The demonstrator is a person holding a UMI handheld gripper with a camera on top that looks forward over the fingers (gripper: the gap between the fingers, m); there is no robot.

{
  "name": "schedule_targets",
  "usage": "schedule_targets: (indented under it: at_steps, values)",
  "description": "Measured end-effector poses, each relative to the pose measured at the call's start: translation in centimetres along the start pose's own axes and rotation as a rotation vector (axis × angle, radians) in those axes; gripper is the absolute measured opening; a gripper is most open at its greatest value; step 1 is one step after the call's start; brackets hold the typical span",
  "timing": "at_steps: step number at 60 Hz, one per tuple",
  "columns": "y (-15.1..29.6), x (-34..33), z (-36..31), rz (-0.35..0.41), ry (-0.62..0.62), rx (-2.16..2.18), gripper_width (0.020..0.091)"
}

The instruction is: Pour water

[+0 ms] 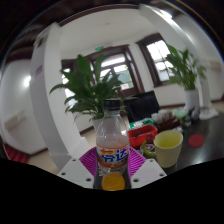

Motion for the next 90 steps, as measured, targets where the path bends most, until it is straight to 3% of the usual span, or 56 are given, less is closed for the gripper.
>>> schedule_targets:
  at_steps: [32, 54, 64, 71, 78, 83, 90]
  values:
    - [3.8, 3.0, 4.1, 0.061, -0.058, 1.401, 0.0364]
    - [3.9, 3.9, 4.7, 0.081, -0.111, 1.877, 0.0362]
    - [4.4, 3.5, 4.4, 0.059, -0.094, 1.765, 0.0363]
    - [5.7, 2.2, 4.3, 0.058, -0.056, 1.463, 0.0364]
    - [10.2, 2.1, 5.3, 0.048, -0.013, 1.086, 0.0371]
    - [12.7, 1.9, 6.1, 0.107, 0.018, 0.806, 0.0371]
    - [17.7, 1.8, 7.0, 0.121, 0.019, 0.428, 0.0369]
Point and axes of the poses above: the point between the fingertips, and its own axes, seen from behind it with the camera up: z to the right, y up, x forward, the way the camera looks, the point moved 10 cm from there along -x, backward, against the way the camera looks, and after that the axes turned 9 degrees about z, right-handed, at the moved point
